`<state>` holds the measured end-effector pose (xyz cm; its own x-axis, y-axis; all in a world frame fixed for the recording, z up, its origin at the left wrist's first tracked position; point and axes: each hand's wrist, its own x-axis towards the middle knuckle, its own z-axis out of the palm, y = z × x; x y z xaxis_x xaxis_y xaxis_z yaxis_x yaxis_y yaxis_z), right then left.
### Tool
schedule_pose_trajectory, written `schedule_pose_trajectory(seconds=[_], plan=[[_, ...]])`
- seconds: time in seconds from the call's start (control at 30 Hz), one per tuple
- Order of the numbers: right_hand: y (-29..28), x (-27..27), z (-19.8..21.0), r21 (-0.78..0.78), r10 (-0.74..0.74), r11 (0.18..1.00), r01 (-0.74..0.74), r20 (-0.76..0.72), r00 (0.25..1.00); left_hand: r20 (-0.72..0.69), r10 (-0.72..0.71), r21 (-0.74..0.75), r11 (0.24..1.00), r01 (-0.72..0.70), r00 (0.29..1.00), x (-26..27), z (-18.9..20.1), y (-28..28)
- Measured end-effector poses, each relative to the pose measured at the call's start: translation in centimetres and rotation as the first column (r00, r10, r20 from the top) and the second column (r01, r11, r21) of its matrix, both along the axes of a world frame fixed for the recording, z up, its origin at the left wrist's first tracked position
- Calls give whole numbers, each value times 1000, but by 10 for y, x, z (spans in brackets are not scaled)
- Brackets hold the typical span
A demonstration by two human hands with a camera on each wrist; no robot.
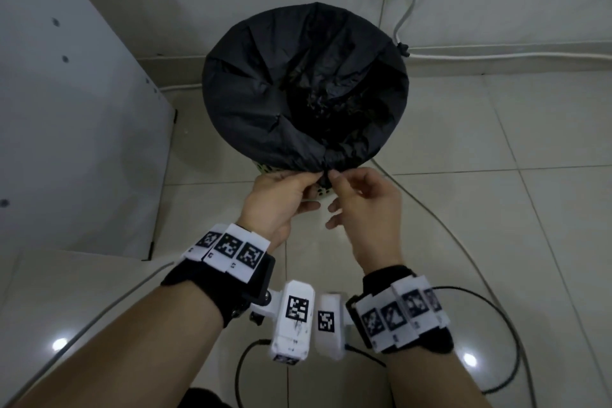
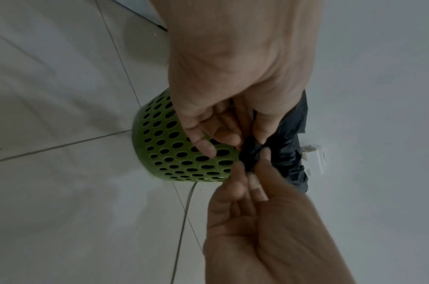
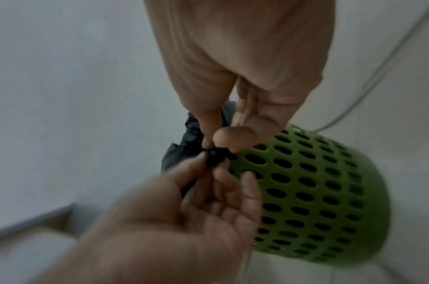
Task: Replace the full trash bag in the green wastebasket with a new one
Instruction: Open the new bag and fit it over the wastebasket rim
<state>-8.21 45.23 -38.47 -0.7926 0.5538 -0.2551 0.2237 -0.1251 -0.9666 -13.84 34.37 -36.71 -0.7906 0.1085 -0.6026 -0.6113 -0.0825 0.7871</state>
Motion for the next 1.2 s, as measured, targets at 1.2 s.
schedule_pose_trajectory(seconds=[1.2], plan=[[25,-27,35,-705,24,705,76,131,991,167,-77,177,983,47,983,-2,30,5]])
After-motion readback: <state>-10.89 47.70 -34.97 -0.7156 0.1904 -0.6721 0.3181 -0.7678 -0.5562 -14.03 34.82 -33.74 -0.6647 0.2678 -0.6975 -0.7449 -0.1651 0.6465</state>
